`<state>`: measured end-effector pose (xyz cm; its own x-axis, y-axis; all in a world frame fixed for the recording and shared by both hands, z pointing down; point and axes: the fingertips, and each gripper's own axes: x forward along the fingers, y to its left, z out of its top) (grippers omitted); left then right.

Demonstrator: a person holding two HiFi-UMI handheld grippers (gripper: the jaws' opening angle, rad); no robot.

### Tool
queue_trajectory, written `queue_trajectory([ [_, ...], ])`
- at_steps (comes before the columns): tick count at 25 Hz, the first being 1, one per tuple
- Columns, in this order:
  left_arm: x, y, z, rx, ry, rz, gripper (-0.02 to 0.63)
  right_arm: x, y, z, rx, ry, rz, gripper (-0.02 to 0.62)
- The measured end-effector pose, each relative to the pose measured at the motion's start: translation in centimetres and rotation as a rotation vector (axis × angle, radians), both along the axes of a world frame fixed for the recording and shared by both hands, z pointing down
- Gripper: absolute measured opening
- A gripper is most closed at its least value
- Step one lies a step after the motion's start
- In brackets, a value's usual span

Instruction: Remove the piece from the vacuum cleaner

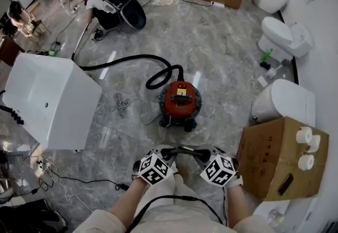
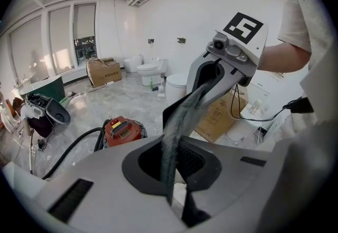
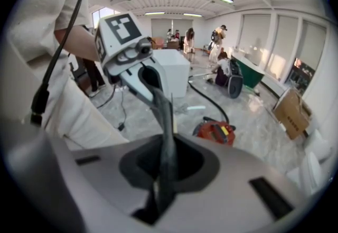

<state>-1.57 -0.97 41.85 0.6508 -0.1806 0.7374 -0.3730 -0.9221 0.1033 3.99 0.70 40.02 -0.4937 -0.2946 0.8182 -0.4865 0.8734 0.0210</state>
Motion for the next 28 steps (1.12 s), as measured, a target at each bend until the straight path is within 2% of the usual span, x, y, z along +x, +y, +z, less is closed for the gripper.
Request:
queue_trajectory([
  [13, -0.9, 1.0, -3.2, -0.006, 0.007, -0.009, 0.035, -0.9, 0.8, -3.1, 0.017, -0.008, -0.032, 0.037],
  [28, -1.5, 2.6, -4.4, -0.015, 0.005, -0.008, 0.034, -1.5, 2.2, -4.3, 0.030, -0.003, -0.069, 0.037],
])
